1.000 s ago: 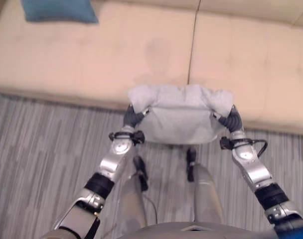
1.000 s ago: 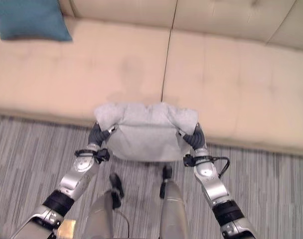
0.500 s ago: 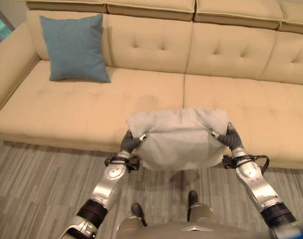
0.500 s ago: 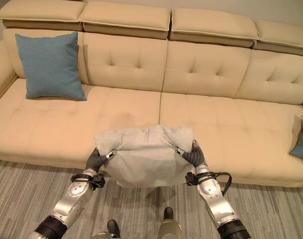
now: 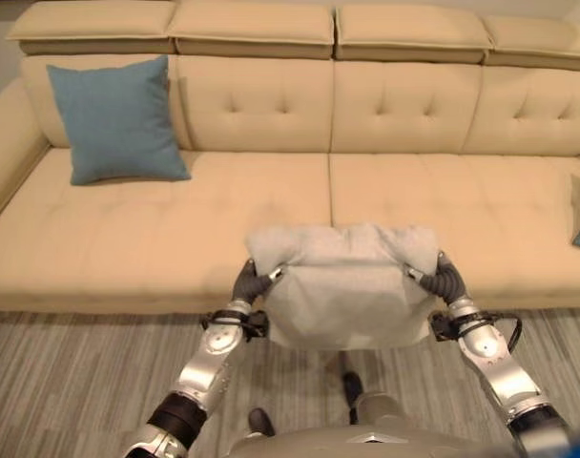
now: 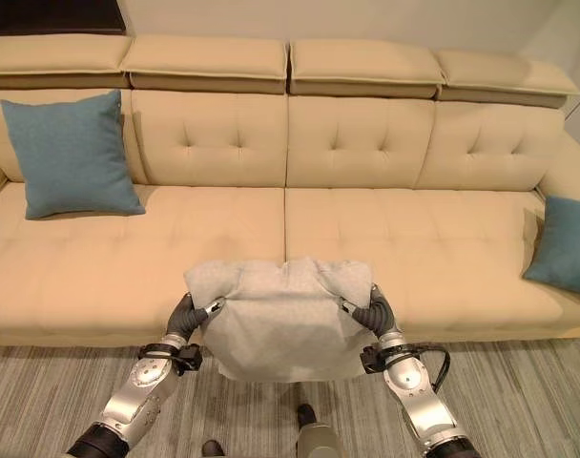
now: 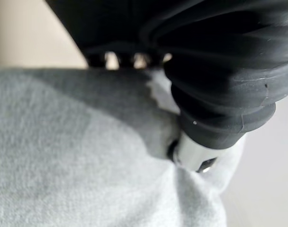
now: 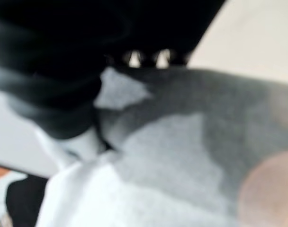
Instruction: Pick up all the scattered cushions and arrange them neatly on the sofa.
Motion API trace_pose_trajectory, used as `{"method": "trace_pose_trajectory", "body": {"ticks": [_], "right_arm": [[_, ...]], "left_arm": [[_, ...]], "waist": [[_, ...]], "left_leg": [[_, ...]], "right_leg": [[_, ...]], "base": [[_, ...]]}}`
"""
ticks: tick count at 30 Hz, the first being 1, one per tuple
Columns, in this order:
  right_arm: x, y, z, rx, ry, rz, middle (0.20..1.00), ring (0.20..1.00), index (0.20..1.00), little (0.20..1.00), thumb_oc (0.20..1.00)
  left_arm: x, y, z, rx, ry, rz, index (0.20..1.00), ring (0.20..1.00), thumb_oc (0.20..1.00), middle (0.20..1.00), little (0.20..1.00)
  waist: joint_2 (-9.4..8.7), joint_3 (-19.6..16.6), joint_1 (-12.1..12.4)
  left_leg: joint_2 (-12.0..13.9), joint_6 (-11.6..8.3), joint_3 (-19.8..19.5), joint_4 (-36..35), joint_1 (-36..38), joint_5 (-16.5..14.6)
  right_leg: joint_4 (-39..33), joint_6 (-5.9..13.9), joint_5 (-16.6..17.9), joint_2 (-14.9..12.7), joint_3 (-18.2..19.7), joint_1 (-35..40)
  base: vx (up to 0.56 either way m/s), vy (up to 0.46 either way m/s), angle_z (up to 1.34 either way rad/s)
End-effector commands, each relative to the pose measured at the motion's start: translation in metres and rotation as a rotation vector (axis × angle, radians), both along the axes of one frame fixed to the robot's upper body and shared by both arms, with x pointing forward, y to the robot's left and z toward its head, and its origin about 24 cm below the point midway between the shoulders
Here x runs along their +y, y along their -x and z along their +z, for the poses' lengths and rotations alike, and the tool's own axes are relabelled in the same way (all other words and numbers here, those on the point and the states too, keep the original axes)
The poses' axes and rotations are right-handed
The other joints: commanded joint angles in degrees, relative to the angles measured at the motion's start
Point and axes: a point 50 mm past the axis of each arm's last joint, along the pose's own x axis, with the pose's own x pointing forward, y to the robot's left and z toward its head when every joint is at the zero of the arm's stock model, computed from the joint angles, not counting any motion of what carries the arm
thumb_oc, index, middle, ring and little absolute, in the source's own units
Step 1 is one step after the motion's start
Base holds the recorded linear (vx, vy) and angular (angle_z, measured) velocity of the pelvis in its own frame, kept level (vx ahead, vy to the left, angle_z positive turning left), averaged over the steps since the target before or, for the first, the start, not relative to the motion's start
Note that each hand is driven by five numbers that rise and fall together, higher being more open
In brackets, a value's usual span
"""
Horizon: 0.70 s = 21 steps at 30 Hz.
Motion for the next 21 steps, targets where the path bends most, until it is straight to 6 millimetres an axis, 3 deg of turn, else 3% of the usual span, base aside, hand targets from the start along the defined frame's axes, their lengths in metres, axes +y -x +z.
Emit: {"method": "trace_pose_trajectory", "body": {"ticks": [1, 3, 6, 7, 10, 13, 15, 17, 21], "right_arm": [[0.005, -0.009, 0.048, -0.26, -0.034, 0.058, 0.2, 0.2, 0.2, 0.2, 0.2], [0.001, -0.007, 0.05, -0.259, -0.04, 0.053, 0.2, 0.2, 0.2, 0.2, 0.2], [-0.001, -0.006, 0.052, -0.257, -0.026, 0.057, 0.2, 0.2, 0.2, 0.2, 0.2], [-0.001, -0.008, 0.052, -0.261, -0.023, 0.056, 0.2, 0.2, 0.2, 0.2, 0.2], [-0.002, -0.009, 0.055, -0.271, -0.024, 0.043, 0.2, 0.2, 0.2, 0.2, 0.2], [0.003, -0.013, 0.059, -0.289, -0.018, 0.059, 0.2, 0.2, 0.2, 0.2, 0.2], [0.011, -0.019, 0.066, -0.317, -0.027, 0.089, 0.2, 0.2, 0.2, 0.2, 0.2], [0.018, -0.024, 0.07, -0.339, -0.05, 0.109, 0.2, 0.2, 0.2, 0.2, 0.2], [0.024, -0.031, 0.077, -0.356, -0.044, 0.15, 0.2, 0.2, 0.2, 0.2, 0.2]], "left_arm": [[-0.018, -0.023, 0.039, -0.209, 0.09, -0.086, 0.2, 0.2, 0.2, 0.2, 0.2], [-0.021, -0.019, 0.034, -0.183, 0.104, -0.088, 0.2, 0.2, 0.2, 0.2, 0.2], [-0.024, -0.018, 0.032, -0.169, 0.108, -0.099, 0.2, 0.2, 0.2, 0.2, 0.2], [-0.025, -0.018, 0.033, -0.17, 0.103, -0.095, 0.2, 0.2, 0.2, 0.2, 0.2], [-0.025, -0.019, 0.035, -0.179, 0.123, -0.084, 0.2, 0.2, 0.2, 0.2, 0.2], [-0.01, -0.018, 0.033, -0.175, 0.133, -0.019, 0.2, 0.2, 0.2, 0.2, 0.2], [0.002, -0.019, 0.036, -0.192, 0.104, 0.009, 0.2, 0.2, 0.2, 0.2, 0.2], [0.009, -0.023, 0.041, -0.211, 0.086, 0.031, 0.2, 0.2, 0.2, 0.2, 0.2], [0.011, -0.023, 0.04, -0.207, 0.113, 0.044, 0.2, 0.2, 0.2, 0.2, 0.2]], "waist": [[-2.46, -1.5, -1.14], [-3.0, -1.5, -1.09], [-3.51, -1.68, -0.22], [-3.54, -1.12, 0.64], [-2.98, -1.09, 0.7], [-1.39, -0.8, 0.89], [-1.09, -0.67, 1.25], [-1.17, -0.74, 1.88], [-1.19, -1.4, 1.35]], "left_leg": [[-1.53, -0.23, 2.07, 17.29, -1.65, -8.13], [1.31, -0.74, 2.46, 24.27, -4.73, -6.84], [1.52, 0.0, 0.11, 19.06, -7.81, -7.41], [1.71, -0.42, -2.49, 16.38, -9.89, -5.23], [2.01, -1.07, -4.09, 11.18, -10.04, -2.63], [-1.46, -0.06, -4.81, 6.24, -5.86, -3.06], [-2.51, 1.49, -1.84, 4.46, -3.41, -3.53], [-3.19, 2.58, 0.34, 4.47, -2.32, -4.96], [-5.03, 2.79, 2.9, 3.32, 1.44, -7.56]], "right_leg": [[-2.6, -1.41, 0.52, 3.75, -0.42, 2.66], [-2.75, -2.81, -1.13, 3.81, -0.66, 5.0], [-3.21, -2.25, -2.14, 2.53, -0.26, 6.11], [-3.29, -2.03, -2.8, 2.58, 0.2, 6.92], [-3.47, -1.9, -3.48, 2.42, 0.36, 7.22], [0.01, 0.0, -2.64, 0.75, 2.9, 6.34], [4.8, 1.32, -1.52, -0.24, 4.36, 3.94], [8.37, 2.17, -0.46, -1.67, 2.83, 2.4], [1.17, 2.16, 1.95, -0.51, -0.88, -1.63]], "base": [[0.13, -0.204, 0.64], [0.16, -0.111, 0.86], [0.13, 0.047, 0.18], [0.1, 0.067, 0.18], [0.16, 0.125, -0.05], [0.27, 0.306, -0.61], [0.25, 0.298, -1.36], [0.2, 0.139, -0.97], [0.2, 0.019, -0.31]]}}
